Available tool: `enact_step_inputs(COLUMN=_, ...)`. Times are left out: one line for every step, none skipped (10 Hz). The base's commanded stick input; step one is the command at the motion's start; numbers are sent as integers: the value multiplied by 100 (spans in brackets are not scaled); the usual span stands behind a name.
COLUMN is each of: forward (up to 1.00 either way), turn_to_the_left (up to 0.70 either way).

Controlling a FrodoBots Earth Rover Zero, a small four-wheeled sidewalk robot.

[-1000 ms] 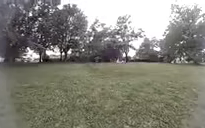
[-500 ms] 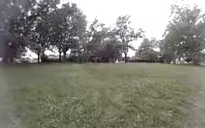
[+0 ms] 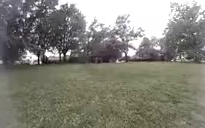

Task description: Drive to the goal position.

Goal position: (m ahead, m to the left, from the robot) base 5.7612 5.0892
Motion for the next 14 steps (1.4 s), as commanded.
enact_step_inputs(forward=50, turn_to_the_left=0)
enact_step_inputs(forward=50, turn_to_the_left=0)
enact_step_inputs(forward=50, turn_to_the_left=0)
enact_step_inputs(forward=50, turn_to_the_left=0)
enact_step_inputs(forward=50, turn_to_the_left=0)
enact_step_inputs(forward=50, turn_to_the_left=0)
enact_step_inputs(forward=50, turn_to_the_left=0)
enact_step_inputs(forward=50, turn_to_the_left=0)
enact_step_inputs(forward=50, turn_to_the_left=0)
enact_step_inputs(forward=50, turn_to_the_left=0)
enact_step_inputs(forward=50, turn_to_the_left=0)
enact_step_inputs(forward=50, turn_to_the_left=0)
enact_step_inputs(forward=50, turn_to_the_left=0)
enact_step_inputs(forward=50, turn_to_the_left=0)
